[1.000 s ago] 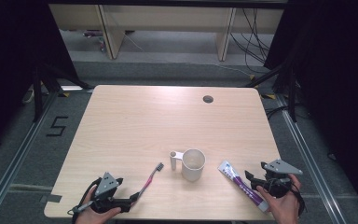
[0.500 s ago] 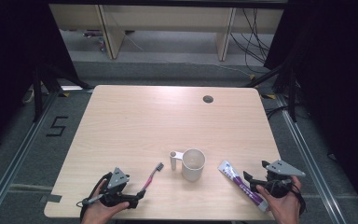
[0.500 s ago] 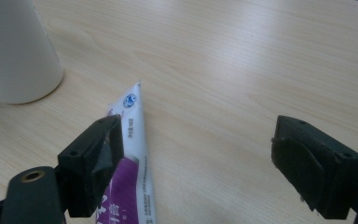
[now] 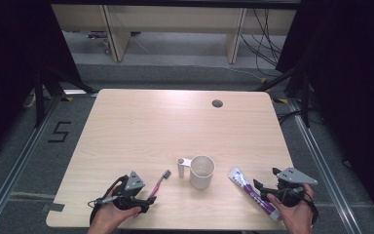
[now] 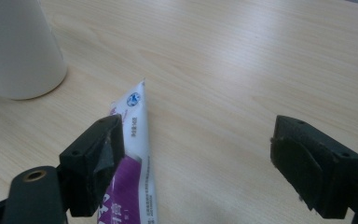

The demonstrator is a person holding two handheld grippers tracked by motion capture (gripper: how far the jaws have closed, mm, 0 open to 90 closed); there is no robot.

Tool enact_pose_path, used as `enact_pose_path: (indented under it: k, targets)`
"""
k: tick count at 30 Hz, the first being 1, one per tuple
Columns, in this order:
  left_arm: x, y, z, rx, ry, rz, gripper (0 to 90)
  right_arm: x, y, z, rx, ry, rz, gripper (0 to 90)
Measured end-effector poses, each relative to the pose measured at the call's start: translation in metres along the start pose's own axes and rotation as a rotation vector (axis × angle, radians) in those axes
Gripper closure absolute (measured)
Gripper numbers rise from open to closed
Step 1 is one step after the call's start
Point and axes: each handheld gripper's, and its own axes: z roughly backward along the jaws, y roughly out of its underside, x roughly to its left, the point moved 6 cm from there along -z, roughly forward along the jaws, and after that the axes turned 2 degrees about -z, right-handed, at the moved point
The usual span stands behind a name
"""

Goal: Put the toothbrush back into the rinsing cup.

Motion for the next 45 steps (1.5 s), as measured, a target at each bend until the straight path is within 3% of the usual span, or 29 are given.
enact_pose_path:
  k: [1, 4, 6, 13, 18, 20, 23, 24, 28, 33, 34, 37, 38, 45]
  targets:
    - [0.000, 0.000, 0.000, 0.000, 0.000, 0.000, 38.9, -0.001, 0.000, -0.001, -0.004, 0.002, 0.016, 18.9]
    - [-0.002, -0.004, -0.004, 0.076, 0.018, -0.052, 46.1, 0.000, 0.000, -0.001, -0.003, -0.007, 0.024, 19.1]
    - [-0.001, -0.006, -0.006, 0.099, 0.018, -0.076, 51.0, 0.000, 0.000, -0.001, 0.001, -0.008, 0.024, 19.1]
    - [0.000, -0.014, -0.008, 0.155, 0.036, -0.094, 62.1, -0.001, 0.000, -0.001, 0.001, -0.013, 0.020, 19.6]
    - [0.003, -0.016, -0.011, 0.225, 0.066, -0.105, 68.0, -0.001, 0.000, -0.001, -0.006, -0.018, 0.025, 20.3]
    - [0.002, -0.016, -0.013, 0.245, 0.066, -0.090, 69.4, 0.000, 0.000, -0.001, -0.002, -0.019, 0.024, 20.6]
    - [0.003, -0.017, -0.015, 0.261, 0.074, -0.111, 72.0, 0.000, 0.000, -0.001, -0.007, -0.018, 0.034, 21.1]
    - [0.005, -0.018, -0.014, 0.290, 0.079, -0.137, 73.4, 0.001, 0.000, -0.001, -0.001, -0.023, 0.025, 21.3]
    - [0.006, -0.018, -0.014, 0.324, 0.075, -0.154, 78.0, 0.001, 0.000, -0.001, -0.004, -0.028, 0.028, 21.5]
    - [0.009, -0.019, -0.013, 0.358, 0.091, -0.155, 80.9, 0.003, 0.002, -0.002, 0.015, -0.060, 0.011, 21.9]
    - [0.009, -0.019, -0.012, 0.395, 0.090, -0.164, 81.2, 0.002, 0.001, -0.002, 0.007, -0.050, 0.024, 22.0]
    - [0.008, -0.019, -0.012, 0.433, 0.093, -0.174, 81.3, 0.003, 0.000, -0.002, 0.001, -0.049, 0.027, 22.1]
    - [0.009, -0.019, -0.012, 0.454, 0.096, -0.184, 81.3, 0.006, 0.001, -0.002, 0.013, -0.060, -0.003, 22.2]
    - [0.012, -0.022, -0.014, 0.526, 0.098, -0.185, 81.6, 0.006, 0.001, -0.003, 0.011, -0.068, 0.007, 22.7]
